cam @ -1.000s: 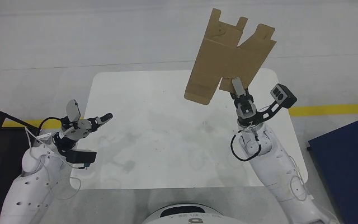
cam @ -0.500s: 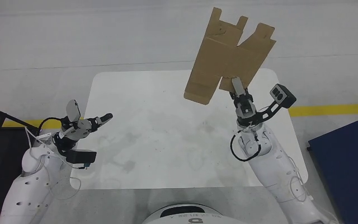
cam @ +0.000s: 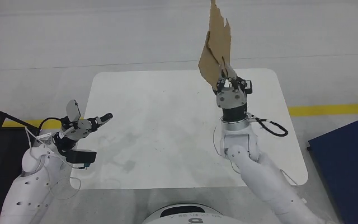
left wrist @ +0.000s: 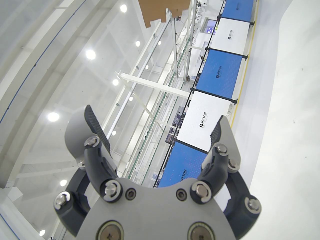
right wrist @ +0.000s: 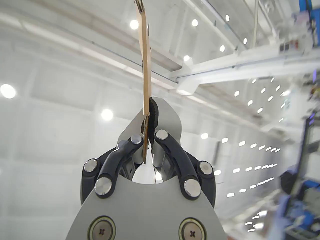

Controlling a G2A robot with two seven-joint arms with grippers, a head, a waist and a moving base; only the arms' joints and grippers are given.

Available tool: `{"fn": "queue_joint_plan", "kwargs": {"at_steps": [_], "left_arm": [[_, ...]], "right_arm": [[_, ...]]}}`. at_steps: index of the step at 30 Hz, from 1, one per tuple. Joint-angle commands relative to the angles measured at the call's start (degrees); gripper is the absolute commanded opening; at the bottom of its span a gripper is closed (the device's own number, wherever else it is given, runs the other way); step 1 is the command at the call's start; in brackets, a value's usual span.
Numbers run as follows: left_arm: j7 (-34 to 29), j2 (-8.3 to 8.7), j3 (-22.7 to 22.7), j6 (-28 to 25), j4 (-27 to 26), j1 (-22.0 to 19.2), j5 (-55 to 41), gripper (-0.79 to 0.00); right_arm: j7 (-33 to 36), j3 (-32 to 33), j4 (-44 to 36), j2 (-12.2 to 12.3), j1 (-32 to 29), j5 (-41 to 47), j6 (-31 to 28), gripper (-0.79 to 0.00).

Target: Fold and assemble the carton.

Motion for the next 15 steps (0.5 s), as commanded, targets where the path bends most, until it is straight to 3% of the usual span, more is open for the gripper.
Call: {"fn": "queue_joint_plan", "kwargs": {"at_steps": [1,5,6,9,15], "left_arm": [[0.0,0.0,0.0,0.0,0.0,0.0,0.0,0.0],[0.0,0.0,0.0,0.0,0.0,0.0,0.0,0.0],[0.0,0.0,0.0,0.0,0.0,0.0,0.0,0.0],[0.0,0.0,0.0,0.0,0.0,0.0,0.0,0.0],[0.0,0.0,0.0,0.0,0.0,0.0,0.0,0.0]], "right_arm": [[2.94,0.94,-1.28,-0.19,-1.17,18.6,7.84,-0.785],[2.41,2.44,-4.69,-1.17,-3.67,47.62,18.91,-0.785],[2.17,3.18,-4.6,-1.23,-3.65,50.52,21.0,-0.785],[0.69,3.56,-4.57,-1.34,-4.18,54.03,26.0,-0.785],[-0.36,3.93,-4.94,-1.75,-5.09,54.84,27.11,-0.785]]}}
